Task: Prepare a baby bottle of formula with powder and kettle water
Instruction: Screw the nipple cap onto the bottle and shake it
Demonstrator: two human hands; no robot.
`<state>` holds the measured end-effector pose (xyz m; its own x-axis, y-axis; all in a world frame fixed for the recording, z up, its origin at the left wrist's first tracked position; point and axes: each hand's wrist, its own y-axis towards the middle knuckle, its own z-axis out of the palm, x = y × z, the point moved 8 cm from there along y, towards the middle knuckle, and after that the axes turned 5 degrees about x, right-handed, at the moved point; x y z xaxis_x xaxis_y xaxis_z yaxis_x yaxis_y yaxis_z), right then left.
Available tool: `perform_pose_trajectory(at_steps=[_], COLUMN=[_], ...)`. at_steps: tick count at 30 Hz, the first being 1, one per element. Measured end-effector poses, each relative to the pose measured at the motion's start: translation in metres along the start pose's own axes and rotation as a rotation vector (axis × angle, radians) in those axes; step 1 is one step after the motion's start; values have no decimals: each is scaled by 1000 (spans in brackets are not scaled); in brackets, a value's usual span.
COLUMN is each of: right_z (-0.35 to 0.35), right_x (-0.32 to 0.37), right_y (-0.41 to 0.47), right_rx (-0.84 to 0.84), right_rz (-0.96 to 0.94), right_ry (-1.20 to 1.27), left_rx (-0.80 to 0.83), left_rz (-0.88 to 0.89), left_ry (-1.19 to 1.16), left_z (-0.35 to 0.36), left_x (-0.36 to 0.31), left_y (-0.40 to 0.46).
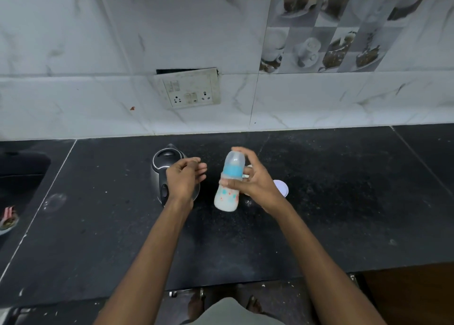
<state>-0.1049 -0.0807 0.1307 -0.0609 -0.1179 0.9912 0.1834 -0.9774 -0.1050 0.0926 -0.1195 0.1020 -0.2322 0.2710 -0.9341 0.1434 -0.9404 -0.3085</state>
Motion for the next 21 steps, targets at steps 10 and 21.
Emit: perform_pose_trajectory(at_steps=[10,21], right_z=[-32,-8], right_x=[-20,-13], right_y=[2,12], right_rx=[-283,-50], right_rz=[52,154], right_ry=[364,186], left_rx=[-20,-4], left_rz=[27,7], left_ry=[-13,-1], left_z=[-1,3], left_x=[-7,-1], left_y=[2,1])
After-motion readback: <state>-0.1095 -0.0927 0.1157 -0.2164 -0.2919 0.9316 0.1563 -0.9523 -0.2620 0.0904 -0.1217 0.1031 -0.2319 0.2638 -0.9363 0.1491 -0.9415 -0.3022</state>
